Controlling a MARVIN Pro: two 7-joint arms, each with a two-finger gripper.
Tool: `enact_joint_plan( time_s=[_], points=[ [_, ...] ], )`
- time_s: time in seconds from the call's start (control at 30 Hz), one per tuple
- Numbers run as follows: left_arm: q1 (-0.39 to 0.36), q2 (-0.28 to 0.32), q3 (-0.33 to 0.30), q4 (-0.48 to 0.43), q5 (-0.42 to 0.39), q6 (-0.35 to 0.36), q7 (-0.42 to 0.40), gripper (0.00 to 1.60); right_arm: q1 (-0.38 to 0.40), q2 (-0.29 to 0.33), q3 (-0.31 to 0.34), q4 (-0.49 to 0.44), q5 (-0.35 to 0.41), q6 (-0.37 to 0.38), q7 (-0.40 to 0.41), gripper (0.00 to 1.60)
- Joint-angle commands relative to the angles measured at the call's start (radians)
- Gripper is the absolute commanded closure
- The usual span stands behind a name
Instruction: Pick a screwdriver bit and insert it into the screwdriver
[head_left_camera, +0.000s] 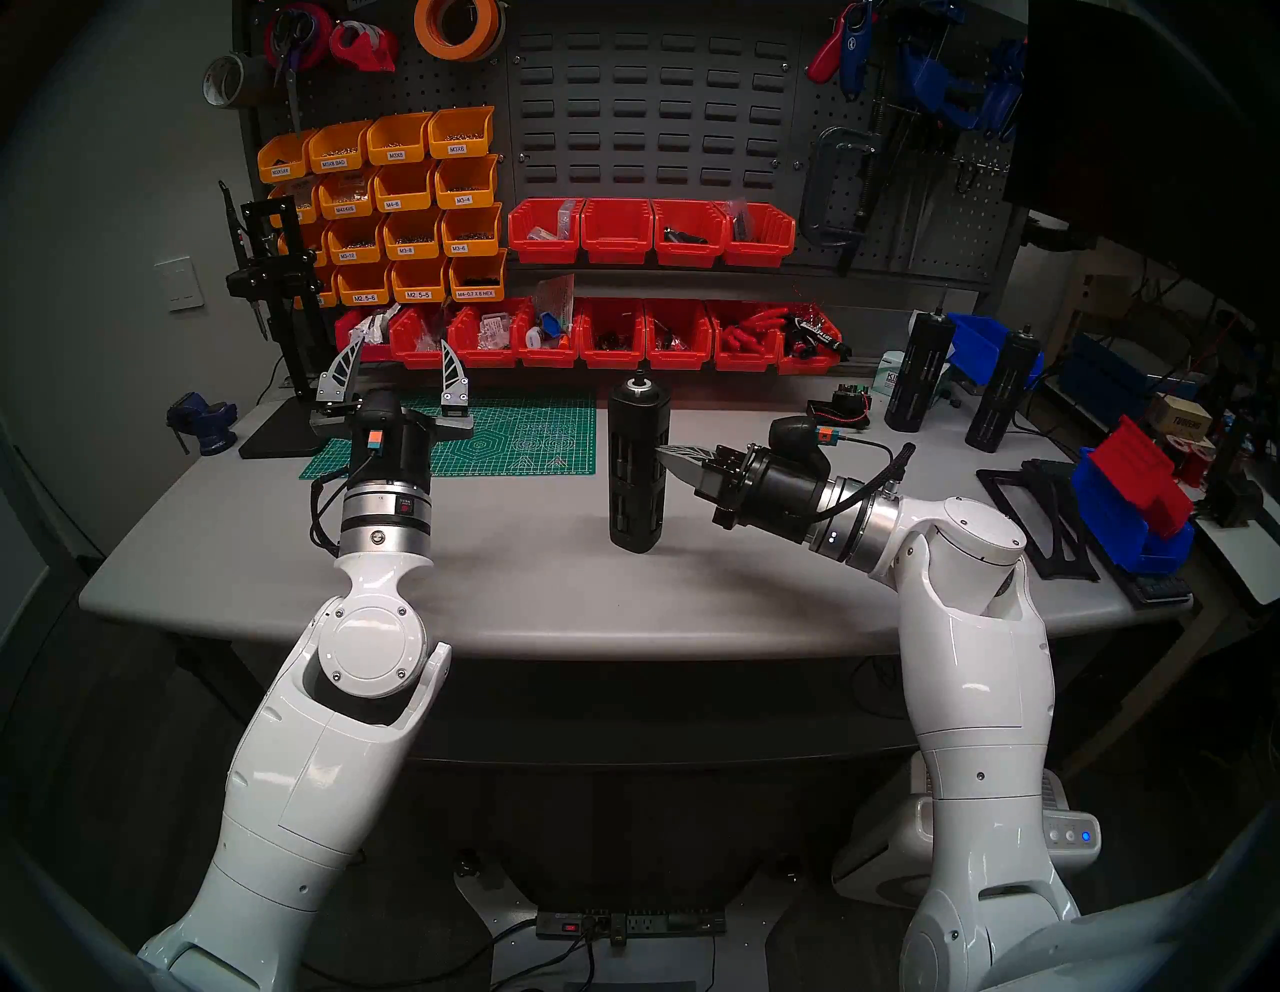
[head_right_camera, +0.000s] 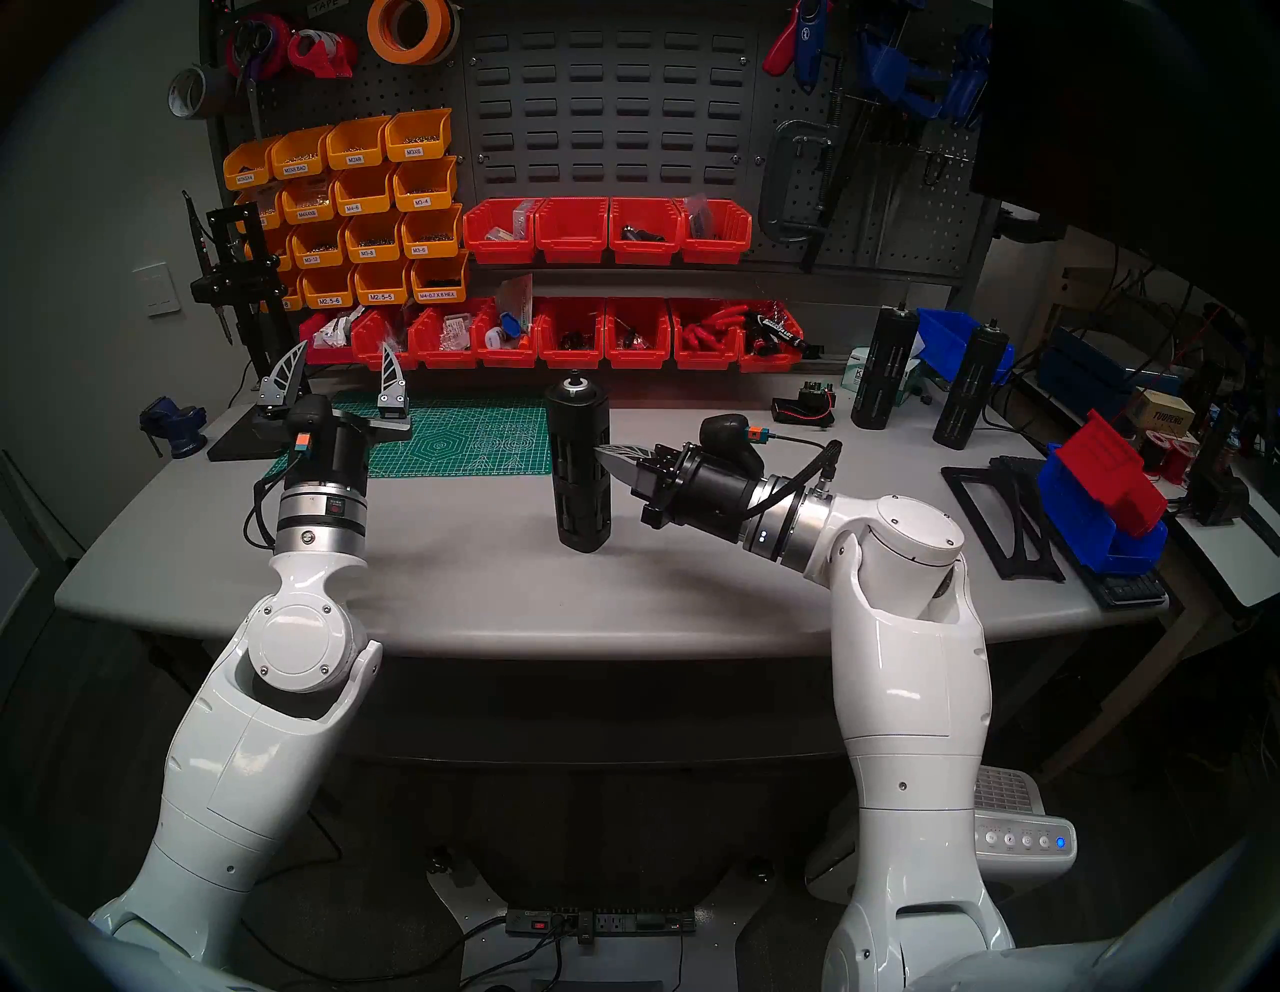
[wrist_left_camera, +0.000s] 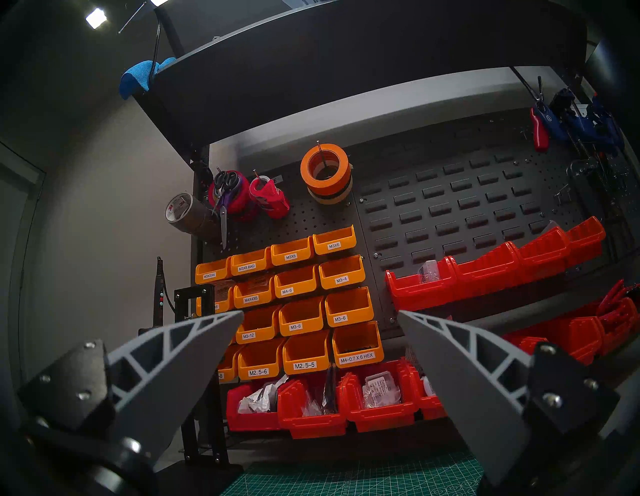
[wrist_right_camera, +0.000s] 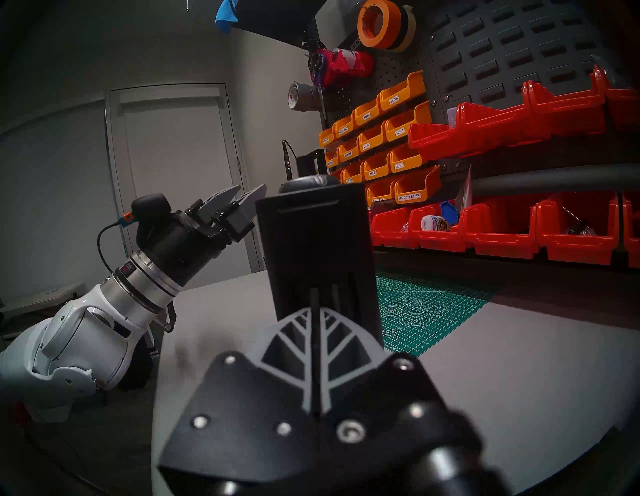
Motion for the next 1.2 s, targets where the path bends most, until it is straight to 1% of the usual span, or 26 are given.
enact_joint_plan(
  time_s=[0.0,0.4,0.7,0.93,1.17],
  points=[
    [-0.021,0.000,-0.004,-0.032,0.003,-0.014,0.002,0.00,0.020,-0.001,0.009,-0.026,0.004,-0.007,-0.002,1.60],
    [-0.016,0.002,0.005,-0.040,0.004,-0.013,-0.001,0.00,-0.010,-0.010,0.030,-0.080,0.017,-0.001,0.016,1.60],
    [-0.012,0.001,0.009,-0.047,0.007,-0.012,0.000,0.00,-0.037,-0.017,0.062,-0.183,0.036,0.027,0.036,1.60],
    [-0.010,-0.001,0.015,-0.052,0.007,-0.012,0.000,0.00,-0.018,-0.019,0.076,-0.234,0.037,0.043,0.043,1.60],
    [-0.010,0.000,0.019,-0.054,0.006,-0.012,-0.001,0.00,0.018,-0.022,0.076,-0.237,0.036,0.061,0.045,1.60]
  ],
)
